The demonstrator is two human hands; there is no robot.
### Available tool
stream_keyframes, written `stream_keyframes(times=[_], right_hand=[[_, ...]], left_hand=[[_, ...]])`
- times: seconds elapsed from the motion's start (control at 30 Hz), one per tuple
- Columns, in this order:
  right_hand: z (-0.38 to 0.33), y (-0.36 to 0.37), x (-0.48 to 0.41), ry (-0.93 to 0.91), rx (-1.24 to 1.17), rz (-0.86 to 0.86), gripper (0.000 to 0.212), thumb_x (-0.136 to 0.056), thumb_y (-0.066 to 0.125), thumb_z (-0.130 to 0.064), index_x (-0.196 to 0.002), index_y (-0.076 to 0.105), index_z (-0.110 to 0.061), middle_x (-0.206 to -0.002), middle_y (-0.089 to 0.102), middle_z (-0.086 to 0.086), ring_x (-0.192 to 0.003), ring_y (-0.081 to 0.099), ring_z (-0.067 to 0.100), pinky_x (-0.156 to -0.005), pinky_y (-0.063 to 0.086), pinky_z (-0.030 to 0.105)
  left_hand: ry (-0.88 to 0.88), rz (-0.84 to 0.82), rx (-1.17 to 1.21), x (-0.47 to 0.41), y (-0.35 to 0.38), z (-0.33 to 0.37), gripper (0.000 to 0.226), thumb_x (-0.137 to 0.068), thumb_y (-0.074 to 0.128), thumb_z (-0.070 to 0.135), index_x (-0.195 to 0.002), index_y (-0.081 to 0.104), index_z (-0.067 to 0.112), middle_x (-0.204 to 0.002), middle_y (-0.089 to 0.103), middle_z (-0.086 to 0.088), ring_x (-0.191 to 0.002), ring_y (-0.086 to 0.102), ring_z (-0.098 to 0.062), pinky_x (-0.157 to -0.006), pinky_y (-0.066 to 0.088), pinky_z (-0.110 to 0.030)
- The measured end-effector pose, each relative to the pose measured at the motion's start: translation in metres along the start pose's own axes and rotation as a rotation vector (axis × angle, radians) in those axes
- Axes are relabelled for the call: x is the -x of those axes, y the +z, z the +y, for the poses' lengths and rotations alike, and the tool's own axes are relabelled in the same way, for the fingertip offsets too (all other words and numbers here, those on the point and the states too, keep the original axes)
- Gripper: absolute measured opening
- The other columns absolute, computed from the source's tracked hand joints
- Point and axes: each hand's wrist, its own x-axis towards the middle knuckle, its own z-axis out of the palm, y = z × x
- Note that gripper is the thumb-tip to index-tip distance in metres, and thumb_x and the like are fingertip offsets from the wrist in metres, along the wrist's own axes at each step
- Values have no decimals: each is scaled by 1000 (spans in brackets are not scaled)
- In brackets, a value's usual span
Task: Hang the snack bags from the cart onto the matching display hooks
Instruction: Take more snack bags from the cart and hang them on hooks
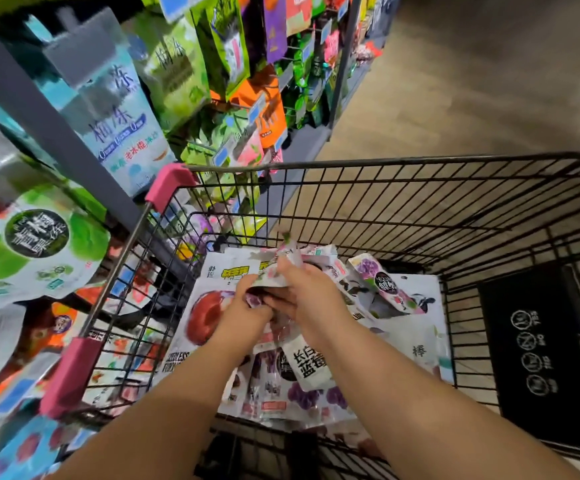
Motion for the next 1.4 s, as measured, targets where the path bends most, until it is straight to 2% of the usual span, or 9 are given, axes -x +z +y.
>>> stream_keyframes(times=[0.13, 0.23, 0.33, 0.5, 0.7, 0.9, 1.1, 1.23, 1.4], right_hand=[[1, -20, -18, -52, 128, 113, 26, -99, 48, -41, -92, 58, -18, -79, 63, 3, -68, 61, 17, -63, 51, 31], [23, -51, -42, -74, 456, 308, 26, -77, 65, -52, -80, 57, -27, -87, 68, 2, -86, 67, 24, -84, 56, 48], [40, -70, -65, -52, 874, 306, 16, -81, 70, -33, -77, 57, -24, -89, 68, 2, -91, 64, 27, -85, 53, 41], [52, -69, -102, -54, 1467, 197, 35, -84, 61, -44, -114, 65, -26, -115, 66, 6, -106, 60, 28, -88, 53, 35], [65, -65, -124, 29, 1602, 125, 55, -84, 54, -60, -126, 51, -26, -126, 51, 10, -117, 53, 34, -101, 46, 42], [47, -60, -119, -79, 1814, 93, 26, -89, 54, -24, -111, 61, -12, -116, 62, 14, -109, 59, 33, -90, 50, 38], [26, -37, -103, -297, 1617, 240, 29, -100, 41, -30, -104, 61, -9, -104, 69, 16, -97, 62, 36, -76, 45, 36], [12, -19, -80, -464, 1334, 240, 31, -102, 40, -31, -90, 57, -8, -86, 61, 17, -86, 57, 35, -70, 38, 39], [16, 1, -59, -396, 989, 154, 38, -99, 48, -29, -63, 37, -21, -69, 48, 6, -73, 48, 27, -66, 36, 40]], left_hand=[[-177, 42, 210, -4, -8, 2, 39, -83, 67, 3, -120, 57, 11, -103, 69, -8, -92, 64, -23, -79, 52, -36], [-268, 20, 292, -6, -14, 4, 29, -87, 65, 6, -116, 61, 7, -97, 68, -5, -95, 62, -26, -90, 50, -46], [-329, 48, 370, -11, -21, 2, 24, -88, 65, 10, -112, 61, 7, -92, 65, 1, -90, 60, -19, -78, 51, -38], [-372, 148, 485, -24, -33, -10, 20, -80, 71, 14, -100, 68, 15, -115, 67, -11, -117, 57, -35, -102, 43, -57], [-397, 222, 501, -34, -47, -23, 53, -62, 76, 22, -112, 62, 13, -114, 67, -15, -110, 61, -36, -93, 49, -61], [-384, 211, 537, -49, -51, -42, 90, -38, 78, 39, -122, 56, 17, -119, 65, -12, -112, 59, -36, -95, 45, -61], [-357, 267, 533, -34, -48, -24, 47, -86, 69, 17, -127, 47, 14, -123, 56, -7, -113, 50, -26, -99, 41, -46], [-341, 238, 528, -37, -42, -28, 40, -88, 67, 16, -124, 52, 11, -130, 56, -9, -122, 49, -28, -108, 37, -51], [-315, 209, 467, -35, -34, -21, 54, -81, 74, 21, -129, 50, 14, -124, 62, -10, -115, 57, -32, -103, 41, -56]])
